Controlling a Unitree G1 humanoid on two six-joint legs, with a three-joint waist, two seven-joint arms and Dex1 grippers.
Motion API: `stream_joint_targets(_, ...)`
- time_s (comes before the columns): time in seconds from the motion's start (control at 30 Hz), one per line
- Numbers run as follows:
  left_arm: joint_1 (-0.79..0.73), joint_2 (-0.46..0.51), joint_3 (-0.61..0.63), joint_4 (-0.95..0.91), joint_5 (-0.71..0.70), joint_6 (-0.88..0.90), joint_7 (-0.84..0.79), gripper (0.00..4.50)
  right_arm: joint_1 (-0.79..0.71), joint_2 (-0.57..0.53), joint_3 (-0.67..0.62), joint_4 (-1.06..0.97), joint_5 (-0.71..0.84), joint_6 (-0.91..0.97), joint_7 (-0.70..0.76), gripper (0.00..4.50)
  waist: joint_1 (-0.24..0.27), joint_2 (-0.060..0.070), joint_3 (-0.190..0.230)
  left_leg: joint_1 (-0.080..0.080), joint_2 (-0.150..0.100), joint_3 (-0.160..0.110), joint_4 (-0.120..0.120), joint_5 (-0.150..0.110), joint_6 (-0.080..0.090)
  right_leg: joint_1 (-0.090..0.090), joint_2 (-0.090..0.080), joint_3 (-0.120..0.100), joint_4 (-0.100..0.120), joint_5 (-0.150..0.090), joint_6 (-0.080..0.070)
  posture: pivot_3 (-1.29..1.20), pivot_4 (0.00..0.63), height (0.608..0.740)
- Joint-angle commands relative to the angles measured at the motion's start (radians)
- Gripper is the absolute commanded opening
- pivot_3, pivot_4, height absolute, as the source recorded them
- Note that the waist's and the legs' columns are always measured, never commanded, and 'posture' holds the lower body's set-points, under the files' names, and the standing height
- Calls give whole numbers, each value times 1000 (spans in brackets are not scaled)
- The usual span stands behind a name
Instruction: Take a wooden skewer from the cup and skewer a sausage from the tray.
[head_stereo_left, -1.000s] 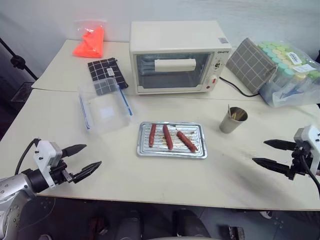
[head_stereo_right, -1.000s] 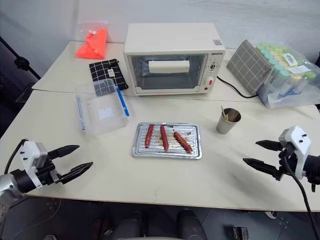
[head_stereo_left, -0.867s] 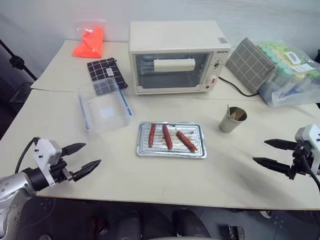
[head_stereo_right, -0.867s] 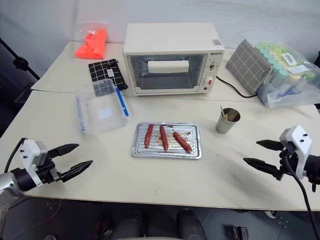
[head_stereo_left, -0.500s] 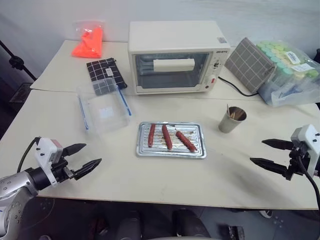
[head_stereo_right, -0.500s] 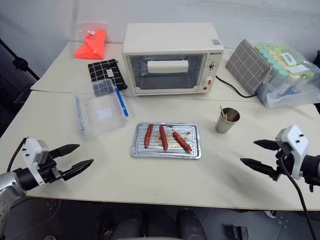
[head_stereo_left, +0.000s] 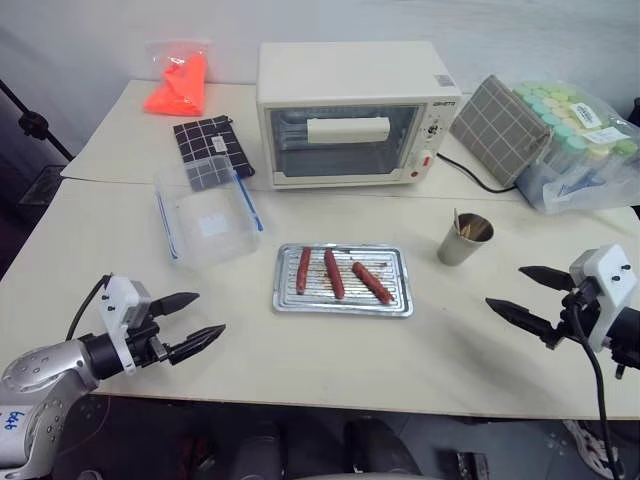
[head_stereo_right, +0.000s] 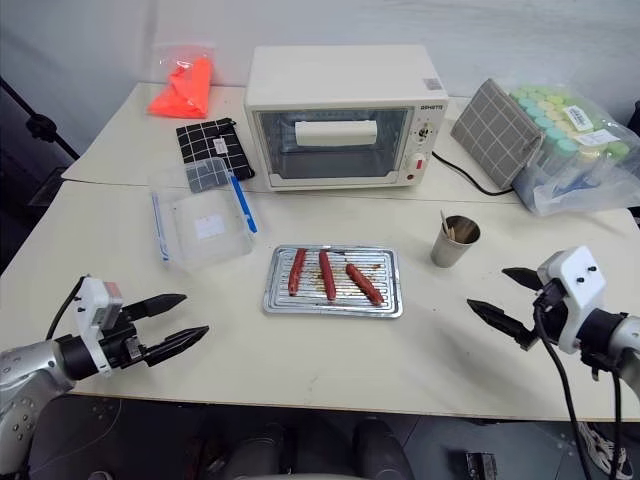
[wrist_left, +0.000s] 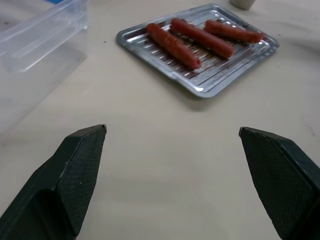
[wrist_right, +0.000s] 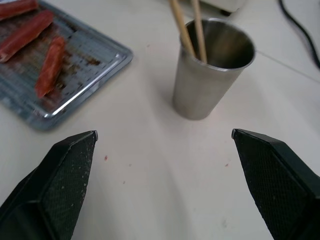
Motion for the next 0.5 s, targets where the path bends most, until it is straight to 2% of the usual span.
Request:
stream_joint_targets(0.03, -100, 30, -37, -89, -110, 72, -26, 4488, -73, 58, -9, -101, 24, 61, -167, 4500, 0, 0, 0, 0, 0, 0, 0, 0, 0, 0, 0, 0, 0, 0, 0, 0, 150, 740)
stream_joint_targets(0.17, -243, 28, -119, -103, -147, 122, -29, 4488, -153, 115, 33, -140, 18, 108, -288, 4500, 0, 0, 0, 0, -1, 0, 0, 1, -1, -1, 0, 0, 0, 0, 0, 0, 150, 740)
stream_joint_targets(0.27, -390, -23, -209, -89, -141, 136, -2, 4488, -199, 152, 94, -142, -13, 112, -356, 4500, 1, 0, 0, -1, -1, 0, -1, 1, -3, -1, 1, 0, 0, 0, 0, 0, 150, 740)
stream_joint_targets(0.5, -487, -72, -272, -48, -127, 132, 2, 4488, -261, 183, 149, -86, -59, 86, -418, 4500, -4, 0, 0, -1, -1, 1, -1, 4, -8, -2, 2, 1, 1, 0, 0, 0, 150, 740)
